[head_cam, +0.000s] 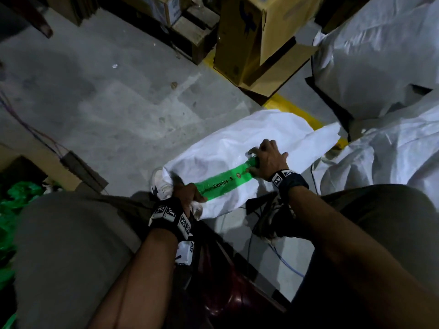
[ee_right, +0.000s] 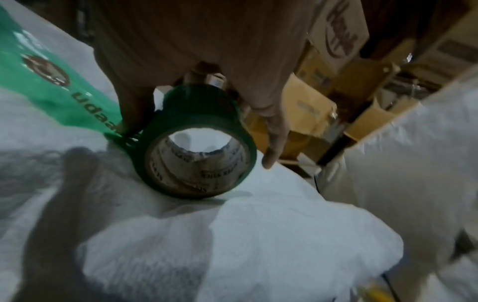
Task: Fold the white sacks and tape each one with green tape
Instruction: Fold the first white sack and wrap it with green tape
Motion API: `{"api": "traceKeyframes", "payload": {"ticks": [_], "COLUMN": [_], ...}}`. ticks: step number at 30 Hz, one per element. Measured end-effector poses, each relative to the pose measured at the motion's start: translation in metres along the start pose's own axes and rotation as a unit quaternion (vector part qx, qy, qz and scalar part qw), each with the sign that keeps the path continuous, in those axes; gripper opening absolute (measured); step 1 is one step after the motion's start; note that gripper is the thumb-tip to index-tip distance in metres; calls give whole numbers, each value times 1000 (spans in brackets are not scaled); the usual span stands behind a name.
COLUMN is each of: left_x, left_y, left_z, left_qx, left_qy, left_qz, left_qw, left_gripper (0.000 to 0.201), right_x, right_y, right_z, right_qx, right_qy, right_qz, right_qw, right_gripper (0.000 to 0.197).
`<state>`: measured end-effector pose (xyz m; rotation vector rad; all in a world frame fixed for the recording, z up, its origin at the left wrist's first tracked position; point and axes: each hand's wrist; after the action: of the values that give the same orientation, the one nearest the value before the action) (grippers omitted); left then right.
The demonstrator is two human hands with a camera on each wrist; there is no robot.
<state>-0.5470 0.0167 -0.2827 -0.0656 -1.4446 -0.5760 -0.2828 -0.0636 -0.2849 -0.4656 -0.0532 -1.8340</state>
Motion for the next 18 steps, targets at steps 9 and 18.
{"api": "traceKeyframes", "payload": {"ticks": [9,18], "left_x": [-9,-16], "left_y": [14,76], "left_z": [17,61], "left_qx": [-54,-161], "left_qy": [2,261], "left_qz": [-6,-119], "left_qw": [999,944], "left_gripper": [30,33], "right_x": [-21,-30], "right_y": [27,-14], "right_z": [-36,-32], "right_qx": [-347,-246], "right_qy": [-74,-47], "right_qz": [-94,-34], "right_qw": [930,967], "right_gripper": [61,68]}}
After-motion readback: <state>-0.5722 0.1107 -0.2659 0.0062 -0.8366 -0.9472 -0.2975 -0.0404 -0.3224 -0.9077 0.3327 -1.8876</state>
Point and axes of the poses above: each hand's wrist, its own x-axis away from the middle knuckle, its own z-axis out of the back of the hand, y = z × x, and after that the axes turned 14 degrees about z, right-handed
